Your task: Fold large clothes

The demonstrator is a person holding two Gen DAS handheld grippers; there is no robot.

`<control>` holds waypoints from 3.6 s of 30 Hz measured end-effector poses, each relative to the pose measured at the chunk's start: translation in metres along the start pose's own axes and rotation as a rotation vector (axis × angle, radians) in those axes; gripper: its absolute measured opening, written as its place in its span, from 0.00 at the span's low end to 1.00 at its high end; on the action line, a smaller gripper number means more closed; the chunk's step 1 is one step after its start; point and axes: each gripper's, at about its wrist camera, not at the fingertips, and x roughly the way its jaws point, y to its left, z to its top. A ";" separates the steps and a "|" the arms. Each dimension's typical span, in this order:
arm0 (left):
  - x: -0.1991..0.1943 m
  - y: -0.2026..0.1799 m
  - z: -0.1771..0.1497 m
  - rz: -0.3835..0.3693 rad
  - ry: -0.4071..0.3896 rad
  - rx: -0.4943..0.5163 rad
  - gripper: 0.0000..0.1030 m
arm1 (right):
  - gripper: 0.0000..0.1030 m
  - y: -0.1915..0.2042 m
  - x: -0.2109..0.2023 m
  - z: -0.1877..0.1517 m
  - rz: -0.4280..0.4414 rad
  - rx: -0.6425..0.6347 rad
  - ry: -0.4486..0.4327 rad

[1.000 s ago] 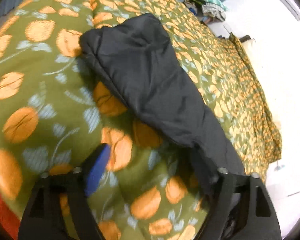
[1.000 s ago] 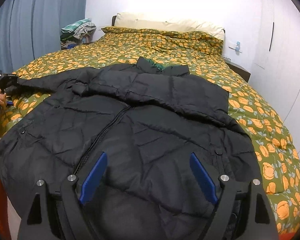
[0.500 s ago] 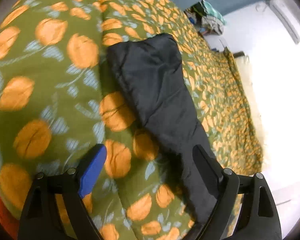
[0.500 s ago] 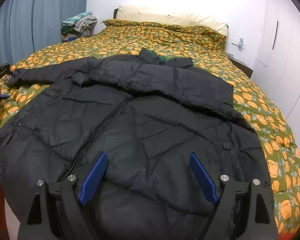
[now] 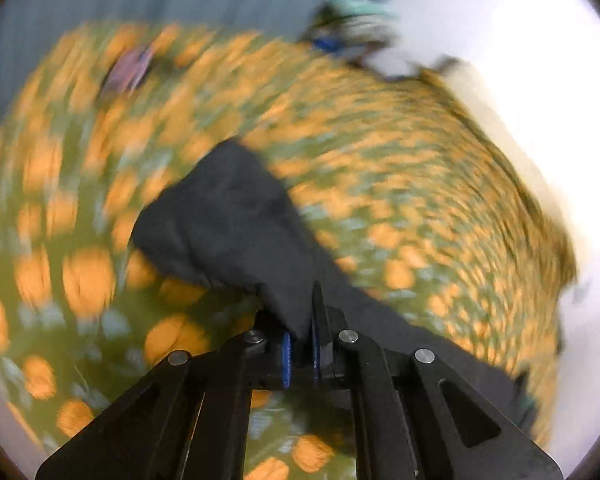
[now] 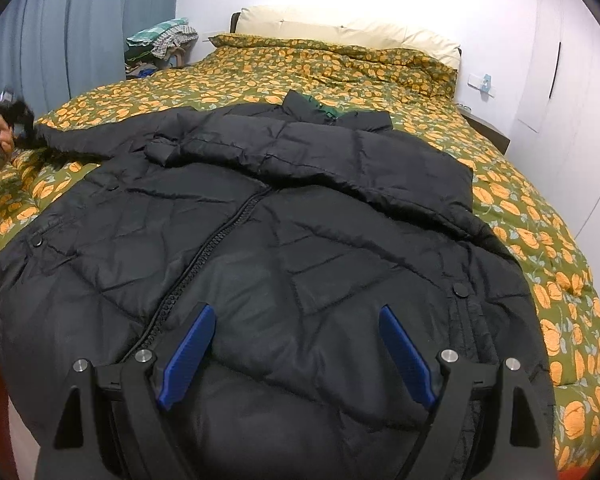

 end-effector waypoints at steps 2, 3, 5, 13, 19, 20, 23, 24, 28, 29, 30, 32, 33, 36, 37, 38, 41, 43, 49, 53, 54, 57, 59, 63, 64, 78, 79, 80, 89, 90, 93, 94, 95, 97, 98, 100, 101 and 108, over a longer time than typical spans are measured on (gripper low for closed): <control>-0.030 -0.050 0.002 -0.046 -0.066 0.168 0.05 | 0.84 -0.001 0.000 0.000 0.009 0.009 0.002; -0.048 -0.080 -0.001 -0.079 -0.099 0.262 0.05 | 0.84 -0.002 0.000 0.001 0.014 0.015 0.002; -0.082 -0.138 -0.018 -0.161 -0.147 0.433 0.05 | 0.84 -0.006 -0.001 0.001 0.022 0.034 0.003; -0.142 -0.296 -0.160 -0.410 -0.154 0.919 0.05 | 0.84 -0.026 -0.012 0.006 0.014 0.116 -0.034; -0.099 -0.335 -0.267 -0.381 0.033 1.064 0.05 | 0.84 -0.044 -0.019 0.005 0.007 0.179 -0.058; -0.087 -0.338 -0.285 -0.361 0.066 1.085 0.05 | 0.84 -0.048 -0.020 0.005 0.005 0.192 -0.060; -0.068 -0.342 -0.319 -0.327 0.136 1.116 0.05 | 0.84 -0.059 -0.021 0.003 -0.002 0.229 -0.064; -0.066 -0.342 -0.328 -0.323 0.147 1.126 0.05 | 0.84 -0.065 -0.022 0.003 -0.004 0.250 -0.065; -0.063 -0.350 -0.356 -0.305 0.162 1.175 0.23 | 0.84 -0.083 -0.021 0.000 -0.004 0.326 -0.056; -0.064 -0.351 -0.359 -0.310 0.183 1.180 0.45 | 0.84 -0.086 -0.020 0.000 0.001 0.349 -0.049; -0.069 -0.349 -0.361 -0.330 0.208 1.179 0.58 | 0.84 -0.091 -0.019 -0.001 0.009 0.373 -0.042; -0.086 -0.338 -0.361 -0.361 0.185 1.173 0.84 | 0.84 -0.100 -0.019 -0.001 0.029 0.428 -0.035; -0.094 -0.334 -0.361 -0.374 0.176 1.176 0.84 | 0.84 -0.107 -0.019 0.001 0.041 0.460 -0.033; -0.120 -0.311 -0.352 -0.439 0.225 1.162 0.85 | 0.84 -0.128 -0.020 0.012 0.090 0.554 -0.047; -0.126 -0.303 -0.349 -0.451 0.232 1.155 0.85 | 0.84 -0.134 -0.020 0.019 0.120 0.585 -0.057; -0.135 -0.289 -0.343 -0.463 0.234 1.142 0.87 | 0.84 -0.142 -0.018 0.028 0.168 0.620 -0.072; -0.148 -0.258 -0.328 -0.444 0.227 1.096 0.89 | 0.84 -0.154 -0.001 0.057 0.307 0.696 -0.082; -0.149 -0.236 -0.313 -0.419 0.242 1.037 0.89 | 0.85 -0.154 0.023 0.081 0.402 0.722 -0.050; -0.143 -0.184 -0.282 -0.352 0.265 0.856 0.89 | 0.85 -0.111 0.110 0.143 0.477 0.640 0.085; -0.134 -0.164 -0.276 -0.301 0.280 0.800 0.89 | 0.77 -0.080 0.162 0.157 0.432 0.589 0.235; -0.133 -0.159 -0.275 -0.298 0.283 0.787 0.89 | 0.41 -0.076 0.166 0.161 0.417 0.577 0.248; -0.130 -0.152 -0.274 -0.285 0.278 0.773 0.89 | 0.19 -0.081 0.148 0.184 0.369 0.493 0.166; -0.126 -0.153 -0.275 -0.279 0.276 0.773 0.89 | 0.19 -0.094 0.123 0.197 0.317 0.444 0.074; -0.118 -0.155 -0.276 -0.280 0.290 0.758 0.89 | 0.19 -0.141 0.109 0.204 0.206 0.437 -0.004; -0.117 -0.157 -0.276 -0.282 0.291 0.755 0.89 | 0.19 -0.152 0.112 0.201 0.185 0.450 0.007; -0.074 -0.239 -0.225 -0.263 0.186 0.805 0.91 | 0.66 -0.175 0.132 0.133 0.071 0.440 0.156; -0.065 -0.248 -0.218 -0.250 0.169 0.803 0.92 | 0.66 -0.174 0.122 0.135 0.046 0.417 0.127; -0.052 -0.257 -0.212 -0.234 0.162 0.806 0.92 | 0.66 -0.170 0.105 0.140 0.024 0.376 0.067; 0.043 -0.270 -0.239 -0.152 0.219 0.860 0.94 | 0.66 -0.132 0.132 0.174 0.204 0.183 0.031; 0.047 -0.266 -0.241 -0.169 0.235 0.842 0.94 | 0.66 -0.133 0.144 0.170 0.205 0.193 0.063; 0.061 -0.251 -0.242 -0.221 0.322 0.738 0.96 | 0.64 -0.138 0.182 0.151 0.231 0.228 0.161; 0.064 -0.249 -0.241 -0.227 0.337 0.718 0.98 | 0.64 -0.138 0.186 0.146 0.225 0.223 0.167; 0.065 -0.248 -0.240 -0.233 0.348 0.705 0.98 | 0.64 -0.136 0.188 0.144 0.223 0.220 0.169; 0.061 -0.250 -0.238 -0.224 0.354 0.717 0.98 | 0.64 -0.131 0.189 0.140 0.208 0.207 0.176; 0.058 -0.252 -0.237 -0.213 0.350 0.733 0.97 | 0.64 -0.130 0.190 0.140 0.204 0.202 0.177; 0.043 -0.259 -0.232 -0.189 0.325 0.777 0.95 | 0.64 -0.130 0.192 0.138 0.205 0.205 0.178; 0.032 -0.264 -0.227 -0.197 0.301 0.795 0.95 | 0.64 -0.131 0.193 0.137 0.209 0.211 0.175; 0.034 -0.306 -0.191 -0.253 0.248 0.761 0.96 | 0.64 -0.135 0.195 0.131 0.221 0.231 0.156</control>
